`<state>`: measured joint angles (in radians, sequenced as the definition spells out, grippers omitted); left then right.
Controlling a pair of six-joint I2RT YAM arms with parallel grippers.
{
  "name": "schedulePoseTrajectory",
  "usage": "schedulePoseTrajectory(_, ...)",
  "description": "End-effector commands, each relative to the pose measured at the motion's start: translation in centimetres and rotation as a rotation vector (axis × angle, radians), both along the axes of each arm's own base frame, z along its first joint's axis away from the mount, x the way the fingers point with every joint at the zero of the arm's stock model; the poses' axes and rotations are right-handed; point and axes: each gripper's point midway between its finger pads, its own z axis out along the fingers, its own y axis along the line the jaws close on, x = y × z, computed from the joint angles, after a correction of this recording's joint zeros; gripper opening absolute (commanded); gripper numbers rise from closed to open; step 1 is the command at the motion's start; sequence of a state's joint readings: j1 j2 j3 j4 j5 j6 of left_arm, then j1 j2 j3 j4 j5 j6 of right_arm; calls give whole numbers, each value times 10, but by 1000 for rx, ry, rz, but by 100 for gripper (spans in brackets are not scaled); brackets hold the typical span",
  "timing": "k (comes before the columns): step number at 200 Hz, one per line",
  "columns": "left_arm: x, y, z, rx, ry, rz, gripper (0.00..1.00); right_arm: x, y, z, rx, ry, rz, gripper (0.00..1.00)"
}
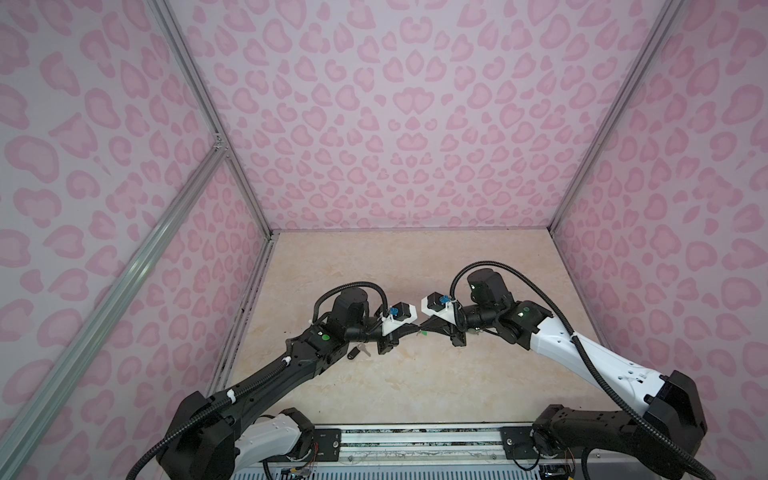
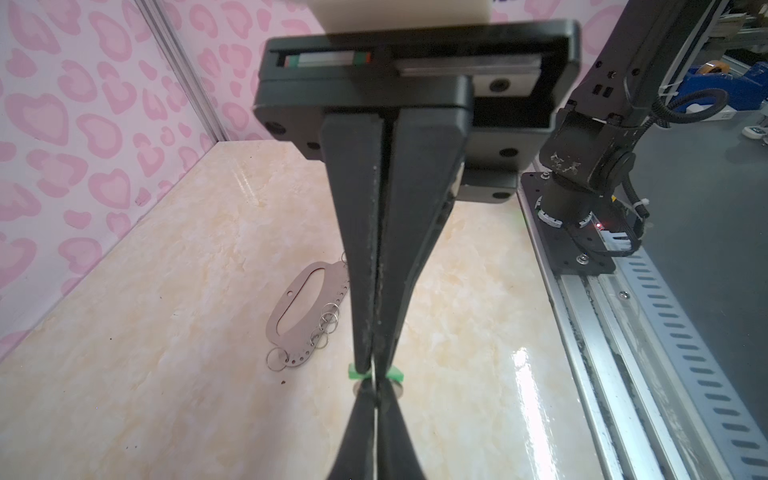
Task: Put the keys on the keyring
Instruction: 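Close the left gripper on the green tag and open the right gripper, then grasp the grey keyring plate edge with the right gripper while the left holds the key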
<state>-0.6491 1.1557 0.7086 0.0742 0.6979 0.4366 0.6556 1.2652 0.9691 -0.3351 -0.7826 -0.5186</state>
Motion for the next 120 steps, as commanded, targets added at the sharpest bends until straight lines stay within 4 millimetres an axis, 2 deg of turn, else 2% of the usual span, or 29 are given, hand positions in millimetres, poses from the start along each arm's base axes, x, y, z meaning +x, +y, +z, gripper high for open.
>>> schedulePoseTrajectory(1, 3, -4, 12, -30, -31, -2, 4, -5, 2, 1, 13, -2, 30, 0)
schedulePoseTrajectory(43, 3, -4, 14, -33, -35, -3, 4, -5, 3, 1, 10, -6, 30, 0)
schedulePoseTrajectory(74, 4, -1, 12, -23, -27, 16, 4, 1, -7, -5, -40, -32, -19, 20)
schedulePoseTrajectory(120, 6, 1, 7, -15, -11, 41, 4, 16, -34, -14, -66, -49, -148, 30)
